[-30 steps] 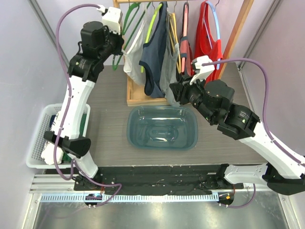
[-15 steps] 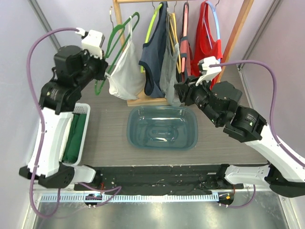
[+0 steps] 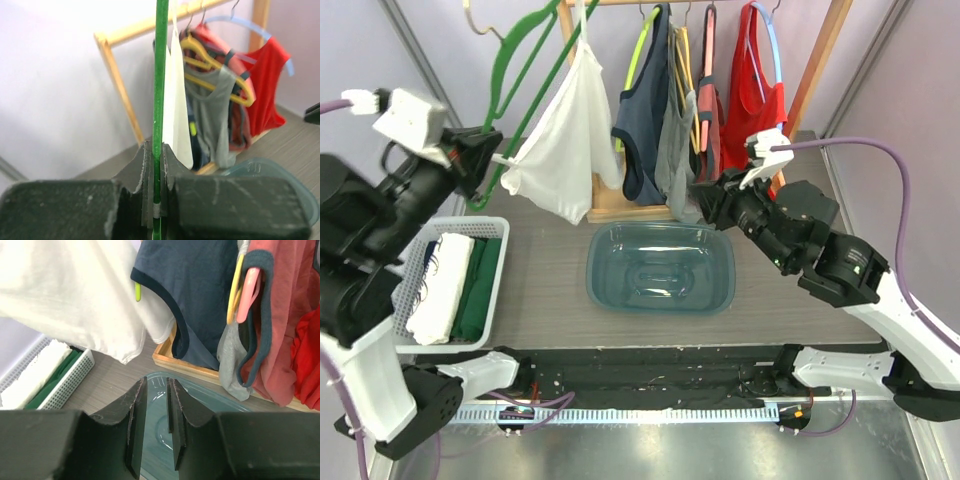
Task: Remove the tank top from the hanger
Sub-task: Pick up the hanger from the clothesline, then remove the tank top from the hanger.
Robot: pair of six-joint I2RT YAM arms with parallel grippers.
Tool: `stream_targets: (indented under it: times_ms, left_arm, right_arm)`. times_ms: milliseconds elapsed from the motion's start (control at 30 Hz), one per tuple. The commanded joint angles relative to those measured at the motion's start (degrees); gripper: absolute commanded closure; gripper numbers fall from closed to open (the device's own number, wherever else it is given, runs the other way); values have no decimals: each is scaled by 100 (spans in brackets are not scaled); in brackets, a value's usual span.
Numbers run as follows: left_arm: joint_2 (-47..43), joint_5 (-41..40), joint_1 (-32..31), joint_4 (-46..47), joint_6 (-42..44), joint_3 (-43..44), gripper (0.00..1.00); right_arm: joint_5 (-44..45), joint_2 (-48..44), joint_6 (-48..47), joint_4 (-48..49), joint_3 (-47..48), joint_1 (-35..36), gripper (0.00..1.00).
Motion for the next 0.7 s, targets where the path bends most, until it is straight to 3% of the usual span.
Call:
stream_targets:
  times_ms: [0,267,500,667]
  left_arm:
    - [-62,739,-13,760,-107,481,100]
    - [-141,2038,-13,892,-371,430,99]
    - [-414,2602,-13,532,-257,35,98]
    - [-598,2611,-13,479,-125,-703,98]
  right_arm:
    - [48,-376,68,253,-74,7,70]
    - [188,-631,112,174,-242,7,70]
    - [224,-745,103,77,-277,15,70]
    - [92,-710,76,86,-277,7,70]
